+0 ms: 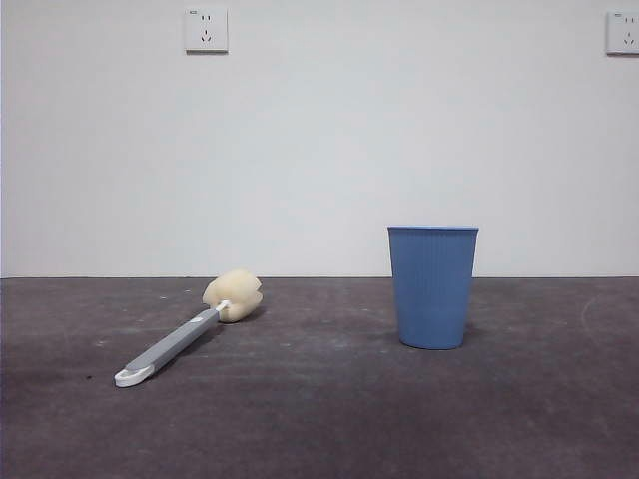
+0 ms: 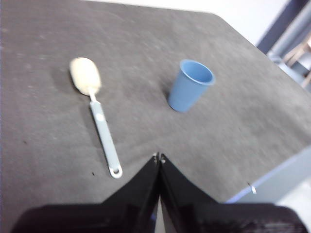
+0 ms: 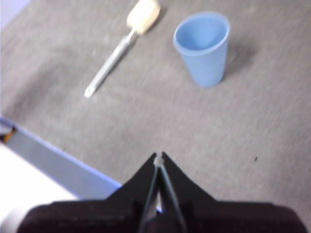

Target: Pick up the cup brush,pick up the cup,insert the brush into the cup,clean the cup,put the cup brush back,put the cup back to the fixed position on the table

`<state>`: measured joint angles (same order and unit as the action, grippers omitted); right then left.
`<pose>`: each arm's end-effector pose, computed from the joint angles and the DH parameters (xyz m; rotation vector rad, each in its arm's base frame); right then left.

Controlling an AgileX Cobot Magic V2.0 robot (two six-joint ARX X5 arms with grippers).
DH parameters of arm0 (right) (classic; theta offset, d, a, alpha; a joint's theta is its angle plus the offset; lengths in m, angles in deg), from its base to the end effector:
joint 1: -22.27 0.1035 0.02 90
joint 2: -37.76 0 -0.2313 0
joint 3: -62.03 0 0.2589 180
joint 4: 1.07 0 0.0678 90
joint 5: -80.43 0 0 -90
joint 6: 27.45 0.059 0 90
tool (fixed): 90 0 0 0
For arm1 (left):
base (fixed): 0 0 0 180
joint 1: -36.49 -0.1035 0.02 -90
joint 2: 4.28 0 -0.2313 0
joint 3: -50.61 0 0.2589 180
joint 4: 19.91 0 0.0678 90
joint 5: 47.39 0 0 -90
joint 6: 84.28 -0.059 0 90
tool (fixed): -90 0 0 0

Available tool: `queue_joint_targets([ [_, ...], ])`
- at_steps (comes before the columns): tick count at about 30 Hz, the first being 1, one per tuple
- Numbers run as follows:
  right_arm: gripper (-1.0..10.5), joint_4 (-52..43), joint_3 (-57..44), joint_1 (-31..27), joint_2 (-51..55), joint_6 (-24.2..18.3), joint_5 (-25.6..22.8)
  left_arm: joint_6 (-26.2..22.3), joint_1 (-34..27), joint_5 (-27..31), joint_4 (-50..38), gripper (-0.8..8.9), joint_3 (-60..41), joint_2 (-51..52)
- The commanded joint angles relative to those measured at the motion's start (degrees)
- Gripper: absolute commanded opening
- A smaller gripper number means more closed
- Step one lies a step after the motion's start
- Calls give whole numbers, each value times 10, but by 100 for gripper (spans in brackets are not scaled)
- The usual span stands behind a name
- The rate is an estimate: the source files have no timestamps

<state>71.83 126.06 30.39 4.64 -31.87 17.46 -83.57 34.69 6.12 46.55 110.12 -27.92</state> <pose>0.1327 0.0460 0.2824 0.0508 0.7104 0.6130 0.1182 -0.0314 0.2893 -0.1895 0.5158 -0.5878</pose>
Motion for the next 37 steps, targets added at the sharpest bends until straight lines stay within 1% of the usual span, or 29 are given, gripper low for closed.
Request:
queue_joint_targets([
  [1,-1,8,3,10,-2,-17,1,-43,5,-5,35,-7,18,-3],
  [5,16,9,3,16,-2,-14,1,-44,16,-5,51,1,23,-3],
  [6,62,9,3,17,-2,-14,1,-44,19,-4,57,3,23,-3],
  [7,148,9,3,17,-2,-14,1,-44,20,-2,63,22,23,-4],
  [8,241,9,3,17,-2,-10,1,-44,22,2,67,79,23,-4],
  [9,358,9,3,17,-2,-5,1,-44,23,4,71,183,23,-4],
  [10,463,9,3,17,-2,-3,1,-44,24,4,76,312,23,-4],
  [11,535,9,3,17,-2,-1,0,-44,25,4,78,419,23,-4],
  [12,586,9,3,17,-2,-1,0,-44,26,4,79,502,23,-4],
  [13,600,9,3,17,-2,0,0,-44,27,4,79,518,23,-4],
  [21,599,10,3,17,-3,0,0,-44,35,5,78,516,23,-5],
  [28,599,10,3,17,-2,0,0,-39,46,6,42,506,23,-35],
  [32,599,10,3,17,-2,1,0,-39,59,46,38,506,24,-76],
  [37,599,10,3,17,-3,0,0,-34,86,83,-18,506,24,-148],
])
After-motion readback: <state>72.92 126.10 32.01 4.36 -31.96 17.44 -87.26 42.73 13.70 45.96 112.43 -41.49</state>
